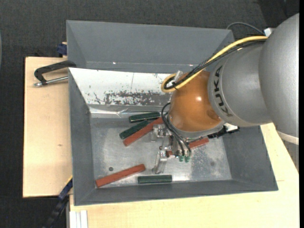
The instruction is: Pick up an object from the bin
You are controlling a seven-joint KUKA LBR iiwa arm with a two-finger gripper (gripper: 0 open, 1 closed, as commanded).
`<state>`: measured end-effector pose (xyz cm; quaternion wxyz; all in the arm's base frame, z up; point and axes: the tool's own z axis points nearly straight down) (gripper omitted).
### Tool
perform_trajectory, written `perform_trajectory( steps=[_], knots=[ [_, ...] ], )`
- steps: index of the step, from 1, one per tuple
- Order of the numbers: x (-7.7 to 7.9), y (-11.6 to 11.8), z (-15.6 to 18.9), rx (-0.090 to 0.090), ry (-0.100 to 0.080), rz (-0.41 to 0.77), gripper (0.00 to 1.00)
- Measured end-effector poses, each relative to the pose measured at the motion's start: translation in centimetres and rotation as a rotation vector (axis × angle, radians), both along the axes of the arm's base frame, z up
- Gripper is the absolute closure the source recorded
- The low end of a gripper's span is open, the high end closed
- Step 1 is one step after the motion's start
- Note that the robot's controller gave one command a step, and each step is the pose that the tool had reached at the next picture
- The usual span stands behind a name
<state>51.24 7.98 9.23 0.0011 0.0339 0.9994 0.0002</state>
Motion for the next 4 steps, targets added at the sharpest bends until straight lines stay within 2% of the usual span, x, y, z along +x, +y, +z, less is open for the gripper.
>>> perform_trajectory(
  steps=[1,2,3,4],
  knots=[
    [-0.5,2.6,-0.7,0.000,0.002,0.157,0.00],
    [0.2,4.7,-0.7,0.002,-0.001,0.032,0.00],
    [-0.6,7.7,-0.1,0.001,-0.003,0.175,0.00],
    [-1.1,4.1,-2.2,0.000,0.003,0.107,1.00]
  ],
)
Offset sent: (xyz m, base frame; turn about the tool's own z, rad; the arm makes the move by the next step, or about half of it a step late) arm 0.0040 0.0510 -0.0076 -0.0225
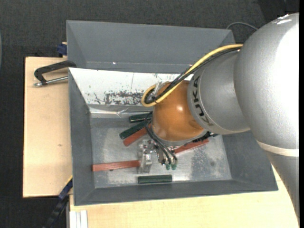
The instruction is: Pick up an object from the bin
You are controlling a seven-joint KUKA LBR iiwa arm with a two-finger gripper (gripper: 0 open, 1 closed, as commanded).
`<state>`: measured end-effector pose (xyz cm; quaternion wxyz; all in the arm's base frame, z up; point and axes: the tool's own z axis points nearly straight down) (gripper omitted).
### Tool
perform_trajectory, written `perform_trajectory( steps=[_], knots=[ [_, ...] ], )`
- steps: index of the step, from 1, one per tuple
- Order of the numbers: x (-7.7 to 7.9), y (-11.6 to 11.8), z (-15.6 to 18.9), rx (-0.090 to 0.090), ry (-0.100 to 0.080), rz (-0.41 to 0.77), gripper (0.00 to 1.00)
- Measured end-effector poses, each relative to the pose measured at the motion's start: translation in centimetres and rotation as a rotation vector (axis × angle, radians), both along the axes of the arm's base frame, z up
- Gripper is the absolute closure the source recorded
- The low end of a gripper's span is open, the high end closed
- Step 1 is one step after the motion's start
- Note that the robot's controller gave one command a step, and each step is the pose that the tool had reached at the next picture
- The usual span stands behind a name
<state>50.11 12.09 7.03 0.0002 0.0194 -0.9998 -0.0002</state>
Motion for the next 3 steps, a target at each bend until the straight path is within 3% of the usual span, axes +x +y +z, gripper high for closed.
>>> perform_trajectory(
  steps=[1,2,3],
  knots=[
    [0.0,0.0,0.0,0.000,0.000,0.000,1.00],
    [1.4,-2.6,0.0,0.004,-0.002,0.118,1.00],
    [1.1,0.5,20.8,0.001,-0.003,0.038,1.00]
  ],
)
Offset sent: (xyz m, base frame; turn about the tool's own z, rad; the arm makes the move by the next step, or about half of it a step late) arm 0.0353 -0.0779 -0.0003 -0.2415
